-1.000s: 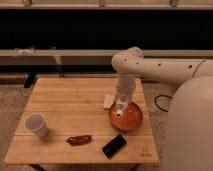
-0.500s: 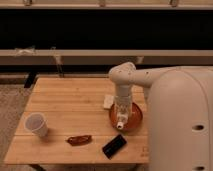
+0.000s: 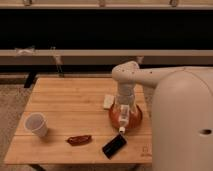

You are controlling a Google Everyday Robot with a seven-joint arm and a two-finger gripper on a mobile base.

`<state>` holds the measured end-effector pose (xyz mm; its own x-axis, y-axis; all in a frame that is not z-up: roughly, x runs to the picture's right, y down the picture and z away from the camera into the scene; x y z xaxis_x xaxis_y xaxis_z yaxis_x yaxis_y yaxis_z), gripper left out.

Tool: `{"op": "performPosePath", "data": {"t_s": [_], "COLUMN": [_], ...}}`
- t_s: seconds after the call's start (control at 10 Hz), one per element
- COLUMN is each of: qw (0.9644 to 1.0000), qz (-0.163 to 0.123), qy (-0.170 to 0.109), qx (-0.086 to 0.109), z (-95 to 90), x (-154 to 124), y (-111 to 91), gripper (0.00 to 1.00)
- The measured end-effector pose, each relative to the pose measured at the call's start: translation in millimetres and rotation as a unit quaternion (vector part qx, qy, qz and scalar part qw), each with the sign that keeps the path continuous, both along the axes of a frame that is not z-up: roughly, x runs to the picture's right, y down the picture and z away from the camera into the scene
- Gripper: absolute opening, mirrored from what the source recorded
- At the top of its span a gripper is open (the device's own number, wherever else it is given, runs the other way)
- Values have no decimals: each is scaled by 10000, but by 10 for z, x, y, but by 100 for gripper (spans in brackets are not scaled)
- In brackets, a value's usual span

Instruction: Place the bottle in the ceramic bowl

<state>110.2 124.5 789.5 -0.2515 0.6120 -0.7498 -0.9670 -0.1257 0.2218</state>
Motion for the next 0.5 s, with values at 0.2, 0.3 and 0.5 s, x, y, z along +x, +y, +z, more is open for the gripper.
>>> {"op": "performPosePath", "data": {"t_s": [0.2, 0.3, 0.5], "qw": [9994, 9984, 9957], "qz": [-73, -160, -292], "qy": [-248, -432, -750], "qx": [234, 328, 455], "z": [-226, -293, -333], "x": [-75, -131, -306], "y": [-233, -312, -414], "gripper": [80, 80, 80]}}
